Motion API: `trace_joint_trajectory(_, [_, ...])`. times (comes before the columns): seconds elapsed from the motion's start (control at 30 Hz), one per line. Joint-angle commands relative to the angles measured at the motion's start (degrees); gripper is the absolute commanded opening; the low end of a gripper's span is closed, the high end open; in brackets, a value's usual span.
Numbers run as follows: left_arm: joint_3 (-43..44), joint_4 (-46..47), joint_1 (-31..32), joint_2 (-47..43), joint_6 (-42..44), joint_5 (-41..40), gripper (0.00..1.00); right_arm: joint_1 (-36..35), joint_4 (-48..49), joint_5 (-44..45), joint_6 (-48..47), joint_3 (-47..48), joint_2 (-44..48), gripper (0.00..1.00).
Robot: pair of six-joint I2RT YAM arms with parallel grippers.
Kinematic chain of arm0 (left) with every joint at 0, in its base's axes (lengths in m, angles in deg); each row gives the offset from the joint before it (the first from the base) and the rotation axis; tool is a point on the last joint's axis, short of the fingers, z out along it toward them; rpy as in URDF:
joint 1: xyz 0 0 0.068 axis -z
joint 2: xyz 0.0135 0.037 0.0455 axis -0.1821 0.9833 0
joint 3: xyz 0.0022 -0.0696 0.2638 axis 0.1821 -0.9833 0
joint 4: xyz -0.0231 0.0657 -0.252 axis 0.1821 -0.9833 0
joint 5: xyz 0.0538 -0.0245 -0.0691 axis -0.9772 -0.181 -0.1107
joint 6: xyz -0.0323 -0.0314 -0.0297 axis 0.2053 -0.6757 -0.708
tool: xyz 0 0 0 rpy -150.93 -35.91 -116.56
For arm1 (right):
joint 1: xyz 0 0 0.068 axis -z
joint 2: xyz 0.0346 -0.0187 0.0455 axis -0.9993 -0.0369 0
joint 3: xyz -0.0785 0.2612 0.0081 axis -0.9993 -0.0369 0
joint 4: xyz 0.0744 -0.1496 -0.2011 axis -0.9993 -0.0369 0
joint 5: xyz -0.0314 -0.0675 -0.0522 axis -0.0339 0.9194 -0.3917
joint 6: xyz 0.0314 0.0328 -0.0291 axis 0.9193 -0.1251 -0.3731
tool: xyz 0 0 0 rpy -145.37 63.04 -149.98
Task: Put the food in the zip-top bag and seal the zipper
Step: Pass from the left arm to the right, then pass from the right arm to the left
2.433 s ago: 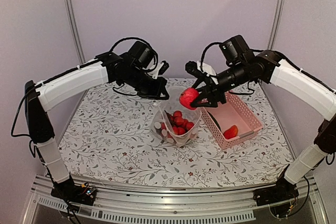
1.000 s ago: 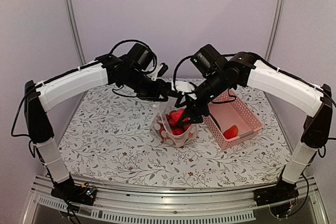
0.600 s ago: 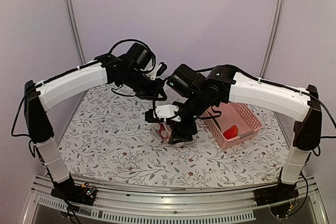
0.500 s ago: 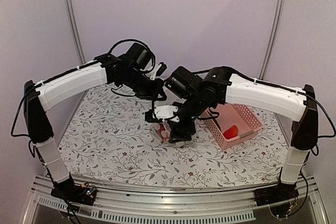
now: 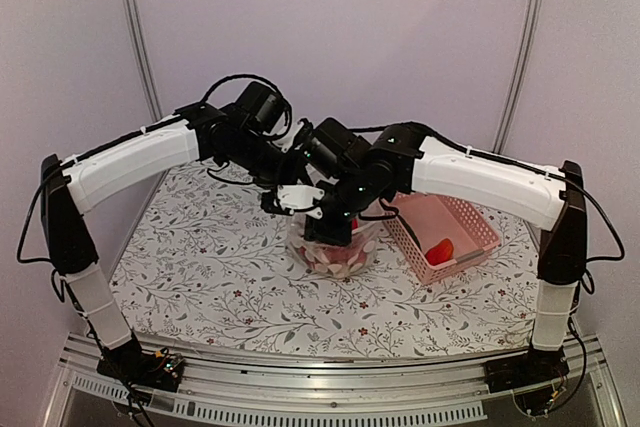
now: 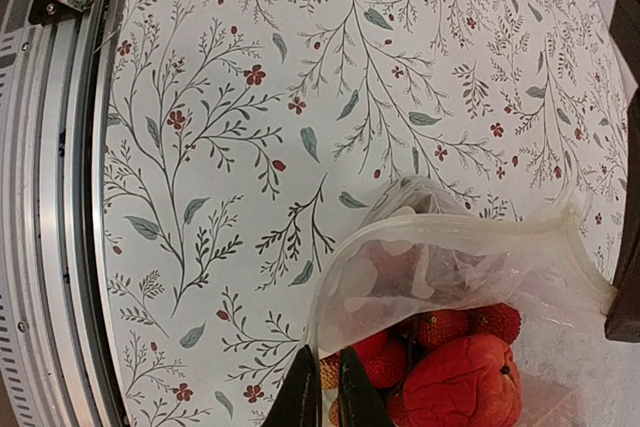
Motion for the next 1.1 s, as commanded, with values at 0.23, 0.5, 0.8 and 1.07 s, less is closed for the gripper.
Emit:
trace_joint_trajectory(0.23, [-2.3,-4.7,-1.5,-2.8,6.9,-1.8,0.16,0.1,0.8,-1.2,-3.1,-1.8,7.7,0.0])
trace_joint_trajectory(0.5, [-0.9,-9.1,-1.5,-0.6,9.0,-5.0,0.1,0.2,-0.9,-3.9,-5.9,-5.2,10.9,0.0])
trace_joint_trajectory(0.8, [-0.1,-7.7,-1.5,-1.0,7.9,-2.9,0.0,2.9,0.0,-8.4,-6.5,-7.1,11.8,0.11])
trace_joint_trajectory(1.07, [0.0,-7.5,-1.5,0.2,6.9,-1.7,0.0,5.3,0.0,-14.1,-6.6,-7.6,14.8,0.4])
